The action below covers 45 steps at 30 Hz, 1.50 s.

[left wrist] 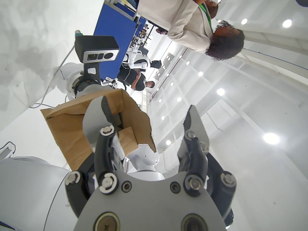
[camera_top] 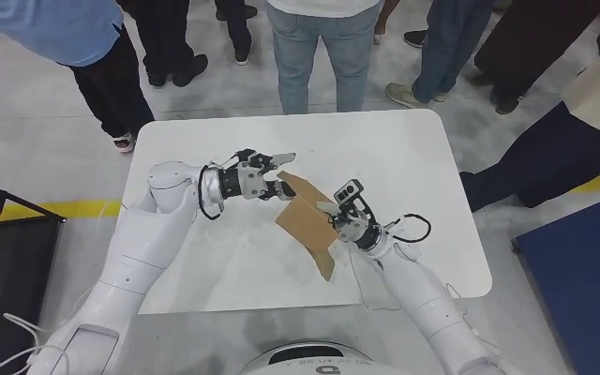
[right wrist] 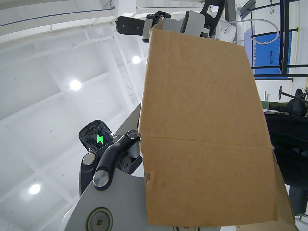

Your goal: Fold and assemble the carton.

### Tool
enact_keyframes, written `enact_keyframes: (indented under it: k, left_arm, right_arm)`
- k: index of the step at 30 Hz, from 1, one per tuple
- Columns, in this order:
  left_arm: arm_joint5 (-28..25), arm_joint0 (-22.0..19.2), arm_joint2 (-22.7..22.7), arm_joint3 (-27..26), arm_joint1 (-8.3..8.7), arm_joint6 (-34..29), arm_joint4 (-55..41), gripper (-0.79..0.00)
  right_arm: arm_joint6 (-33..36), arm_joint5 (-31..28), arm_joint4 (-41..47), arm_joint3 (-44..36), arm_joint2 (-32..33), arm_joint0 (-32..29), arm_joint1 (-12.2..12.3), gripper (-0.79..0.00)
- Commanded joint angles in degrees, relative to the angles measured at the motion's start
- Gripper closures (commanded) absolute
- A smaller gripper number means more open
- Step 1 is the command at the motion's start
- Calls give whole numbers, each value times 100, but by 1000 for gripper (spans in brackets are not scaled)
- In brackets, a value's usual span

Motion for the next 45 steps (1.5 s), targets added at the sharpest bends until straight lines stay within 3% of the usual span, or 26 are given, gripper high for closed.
enact_keyframes:
  k: [1,13,18,23,42,45]
  left_arm:
    - [5,-3,4,-4,9,-24,24,-243]
    - [38,27,-32,-31,95,-61,352,-52]
    - [39,18,9,-26,138,-109,639,-25]
    - [-35,1,-34,-81,192,-132,919,-80]
    - [-39,100,-98,-423,375,-358,1614,-172]
    - [-19,112,-95,-496,417,-447,1832,-249]
  right_arm:
    - [-20,-10,-21,-18,0,-2,6,0]
    - [-70,-2,1,-83,35,18,37,0]
    - [-79,7,32,-114,55,19,49,0]
    - [-92,0,38,-146,66,11,61,0]
    - [-253,-72,-329,-383,-9,-76,117,0]
    - [-302,-65,-401,-423,-18,-86,129,0]
